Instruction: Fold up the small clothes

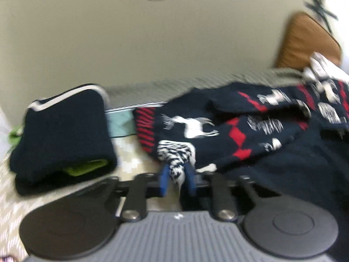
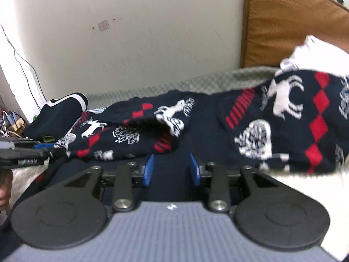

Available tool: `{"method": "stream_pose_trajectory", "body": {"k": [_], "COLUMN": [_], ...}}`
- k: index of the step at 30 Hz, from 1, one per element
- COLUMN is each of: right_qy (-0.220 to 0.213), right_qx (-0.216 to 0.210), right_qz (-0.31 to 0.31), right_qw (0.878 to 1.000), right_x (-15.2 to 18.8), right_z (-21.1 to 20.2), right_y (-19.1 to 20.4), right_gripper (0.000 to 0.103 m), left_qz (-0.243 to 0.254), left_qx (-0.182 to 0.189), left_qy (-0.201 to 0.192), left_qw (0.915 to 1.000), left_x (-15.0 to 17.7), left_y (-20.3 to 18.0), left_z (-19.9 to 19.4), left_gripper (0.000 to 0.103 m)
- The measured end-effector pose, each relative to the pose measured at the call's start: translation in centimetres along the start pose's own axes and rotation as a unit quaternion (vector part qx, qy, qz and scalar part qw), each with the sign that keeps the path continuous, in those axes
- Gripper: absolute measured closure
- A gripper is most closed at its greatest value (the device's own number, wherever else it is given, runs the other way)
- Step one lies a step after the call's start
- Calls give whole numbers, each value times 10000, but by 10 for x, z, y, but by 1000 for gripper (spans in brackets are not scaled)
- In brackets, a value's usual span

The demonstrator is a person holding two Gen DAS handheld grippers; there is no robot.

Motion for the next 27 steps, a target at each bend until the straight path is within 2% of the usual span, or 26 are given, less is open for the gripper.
{"method": "stream_pose_trajectory", "body": {"k": [2, 4, 7, 8, 9, 10, 12, 15, 19, 23, 25, 26, 27], "right_qy": [-1, 59, 102, 107, 88, -10, -459, -1104, -1799, -2148, -2220, -2299, -2376], "right_qx": [46, 72, 44, -11, -133, -250, -245, 177, 835, 1021, 1030, 1058, 1075], "right_qz": [5, -11, 20, 35, 78, 166, 447, 1015, 1876, 2771, 3135, 3253, 3322], "right_qw": [10000, 10000, 9999, 9999, 9998, 9995, 9976, 9885, 9620, 9310, 9175, 9111, 9064], "right_x": [2, 2, -1, -1, -1, 0, 0, 2, 7, 20, 25, 28, 30], "right_z": [3, 7, 9, 7, 2, -6, -35, -83, -138, -161, -161, -162, -163], "right_y": [0, -1, -2, -3, -6, -12, -33, -81, -148, -205, -230, -238, -244], "right_gripper": [64, 64, 64, 64, 64, 64, 64, 64, 62, 62, 62, 62, 62], "left_qz": [-299, -347, -212, -254, -303, -389, -670, -983, -917, -645, -521, -423, -332], "left_qx": [65, -50, -591, -724, -810, -770, -431, 229, 868, 1282, 1508, 1518, 1403], "left_qy": [29, 120, 67, 81, 81, 37, -176, -521, -711, -596, -391, -280, -163], "left_qw": [9995, 9993, 9980, 9970, 9962, 9963, 9967, 9935, 9894, 9879, 9864, 9871, 9894], "left_x": [6, 14, 14, 14, 14, 15, 15, 1, -37, -78, -89, -93, -95], "left_y": [11, 12, 5, 5, 7, 10, 20, 26, 5, -36, -59, -69, -78], "left_z": [-3, 4, 3, 1, -3, -9, -27, -50, -52, -26, -7, 4, 15], "left_gripper": [89, 89, 71, 58, 53, 53, 53, 53, 53, 57, 66, 78, 85]}}
Point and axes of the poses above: each gripper's, at about its wrist camera, not at the fingertips, and z roughly the way its jaws point, y to its left, x to its underside, the point moved 3 cm from there along z, roughly the way its jaws point, and after that the axes turned 13 degrees about y, right-handed, at the moved point
